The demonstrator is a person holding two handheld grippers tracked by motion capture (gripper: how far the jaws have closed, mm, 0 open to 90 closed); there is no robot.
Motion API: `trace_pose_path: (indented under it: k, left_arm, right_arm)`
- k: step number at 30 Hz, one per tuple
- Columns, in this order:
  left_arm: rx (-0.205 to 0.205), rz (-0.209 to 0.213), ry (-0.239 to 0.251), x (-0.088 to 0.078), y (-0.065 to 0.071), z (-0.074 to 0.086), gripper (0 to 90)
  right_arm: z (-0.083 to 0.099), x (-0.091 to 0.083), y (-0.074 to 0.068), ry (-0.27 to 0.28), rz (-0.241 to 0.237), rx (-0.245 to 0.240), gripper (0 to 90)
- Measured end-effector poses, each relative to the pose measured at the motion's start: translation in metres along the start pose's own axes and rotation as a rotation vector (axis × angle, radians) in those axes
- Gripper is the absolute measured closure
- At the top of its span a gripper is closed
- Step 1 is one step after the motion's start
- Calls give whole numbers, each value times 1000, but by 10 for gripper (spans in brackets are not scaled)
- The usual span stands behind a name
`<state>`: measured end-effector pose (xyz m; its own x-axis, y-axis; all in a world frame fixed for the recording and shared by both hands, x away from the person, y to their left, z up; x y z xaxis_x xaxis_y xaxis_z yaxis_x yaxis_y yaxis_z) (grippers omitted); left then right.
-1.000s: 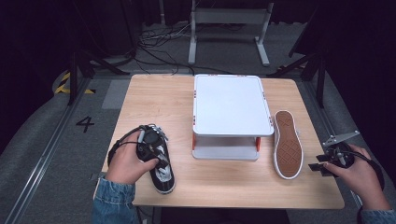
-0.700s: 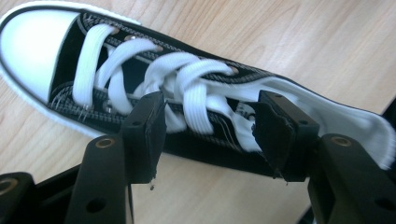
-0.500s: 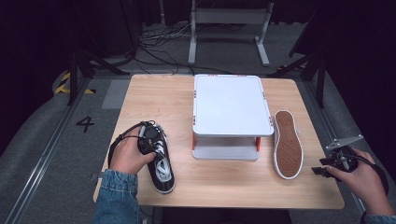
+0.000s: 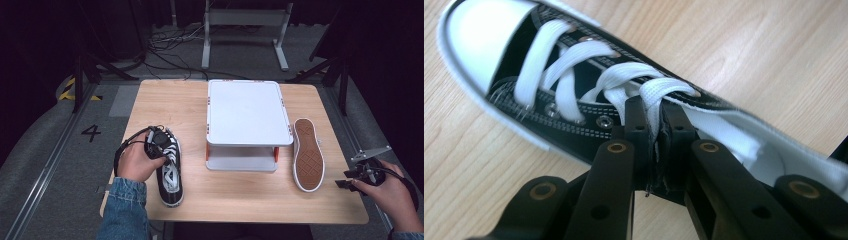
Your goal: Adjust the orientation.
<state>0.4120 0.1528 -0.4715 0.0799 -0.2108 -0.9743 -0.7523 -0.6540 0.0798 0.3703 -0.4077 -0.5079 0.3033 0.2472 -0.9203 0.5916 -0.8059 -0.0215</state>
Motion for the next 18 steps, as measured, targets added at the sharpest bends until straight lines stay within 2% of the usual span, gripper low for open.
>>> trace_pose_path:
  k: [2, 3, 5, 9, 12, 16, 18]
  left_arm:
    - [-52, -6, 7, -5, -3, -2, 854]
    - [-56, -16, 0, -8, -4, -2, 854]
    - [-44, -46, -15, -11, -4, -6, 855]
    - [-19, -69, -37, -18, 0, -15, 855]
    - [-16, -83, -36, -22, 2, -19, 856]
    - [7, -99, -27, -37, 10, -30, 855]
    - [6, -116, -23, -46, 12, -35, 855]
  right_arm:
    - [0, 0, 1, 0, 1, 3, 441]
    - [1, 0, 1, -1, 0, 3, 442]
    - [0, 1, 1, 0, -1, 3, 441]
    - [0, 0, 1, 3, -1, 3, 441]
    - [1, 0, 1, 4, -2, 7, 441]
    - [1, -2, 2, 10, -1, 10, 442]
    - [1, -1, 2, 10, -4, 11, 441]
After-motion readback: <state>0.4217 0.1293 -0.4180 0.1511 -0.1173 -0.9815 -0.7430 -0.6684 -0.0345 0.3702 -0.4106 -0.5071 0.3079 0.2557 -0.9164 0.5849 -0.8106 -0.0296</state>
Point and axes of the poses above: each handheld gripper's, and its own axes: x roughly forward along the jaws, z roughly out of its underside, y roughly to its right, the point moved 10 cm from there along x, roughly forward along the jaws, and after that the axes turned 2 degrees about -y, right-handed, at the moved point
